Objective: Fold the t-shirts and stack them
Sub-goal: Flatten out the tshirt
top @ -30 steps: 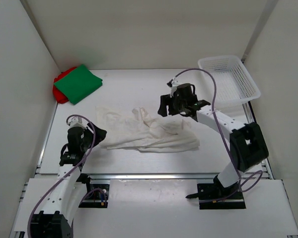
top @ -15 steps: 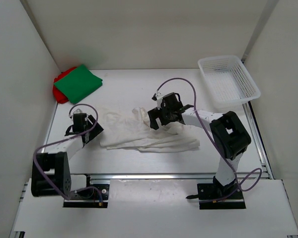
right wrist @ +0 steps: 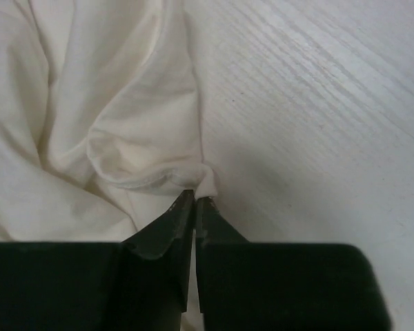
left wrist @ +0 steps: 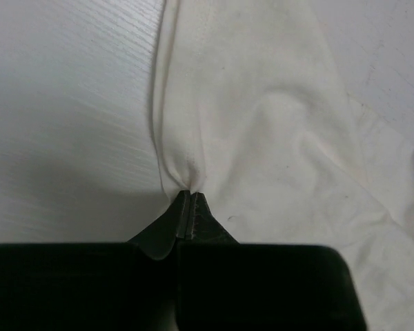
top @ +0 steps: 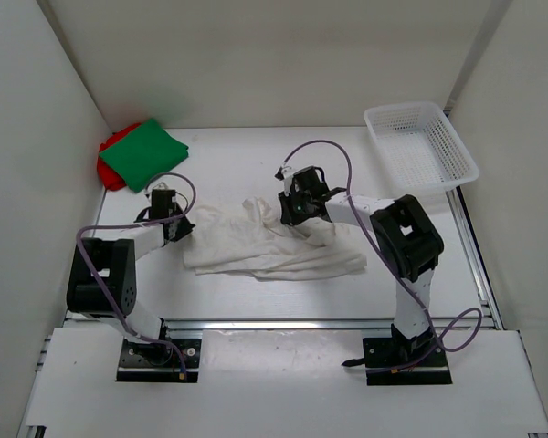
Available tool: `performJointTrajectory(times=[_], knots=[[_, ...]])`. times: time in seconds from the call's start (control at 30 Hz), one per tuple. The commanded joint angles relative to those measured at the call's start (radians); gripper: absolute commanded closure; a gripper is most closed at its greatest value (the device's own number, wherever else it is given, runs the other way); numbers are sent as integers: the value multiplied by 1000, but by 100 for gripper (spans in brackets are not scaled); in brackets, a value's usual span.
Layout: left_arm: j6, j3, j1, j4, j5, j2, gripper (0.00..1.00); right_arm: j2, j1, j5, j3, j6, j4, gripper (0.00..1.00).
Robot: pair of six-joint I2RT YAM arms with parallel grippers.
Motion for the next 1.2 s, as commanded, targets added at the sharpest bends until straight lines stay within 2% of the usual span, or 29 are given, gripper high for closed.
performJointTrajectory(times=[0.0, 0.13, 0.33, 0.43, 0.5, 0.57, 0.6, 0.63, 0.8, 0.83, 0.9, 0.97, 1.0, 1.07, 1.1, 1.13, 1.17], knots=[[2, 14, 1, 38, -3, -49, 100, -20, -10, -8, 54, 41, 5, 100], [-16, 75, 8, 32, 45, -159, 100, -172, -65, 11, 41, 98, 17, 100], [4, 319, 41, -104, 112, -290, 100, -423, -131, 95, 156, 135, -96, 100], [-8, 359, 57, -127, 146, -377, 100, -531, -118, 176, 218, 117, -179, 99], [-43, 361, 121, -123, 224, -426, 100, -612, -98, 224, 257, 89, -219, 100], [-51, 381, 173, -137, 261, -492, 100, -656, -40, 325, 299, 71, -273, 100], [-57, 483, 222, -204, 310, -535, 100, -726, 58, 466, 395, 25, -366, 100], [-56, 508, 222, -204, 316, -535, 100, -738, 59, 468, 421, 17, -367, 100], [-67, 726, 228, -302, 339, -549, 100, -795, 349, 748, 572, -41, -448, 100], [-59, 782, 225, -316, 321, -540, 100, -789, 396, 796, 610, -95, -454, 100], [-33, 854, 201, -368, 295, -528, 100, -787, 564, 932, 627, -158, -433, 100], [-13, 904, 186, -403, 252, -523, 100, -792, 660, 1091, 621, -234, -376, 100], [-1, 921, 172, -414, 234, -531, 100, -795, 687, 1121, 608, -273, -332, 100], [10, 909, 163, -420, 223, -535, 100, -796, 611, 1060, 584, -265, -319, 100], [25, 909, 155, -430, 214, -541, 100, -784, 499, 931, 592, -209, -375, 100], [36, 881, 159, -413, 207, -538, 100, -767, 324, 846, 587, -131, -403, 99], [27, 832, 164, -408, 213, -535, 100, -763, 230, 619, 569, -89, -428, 100]])
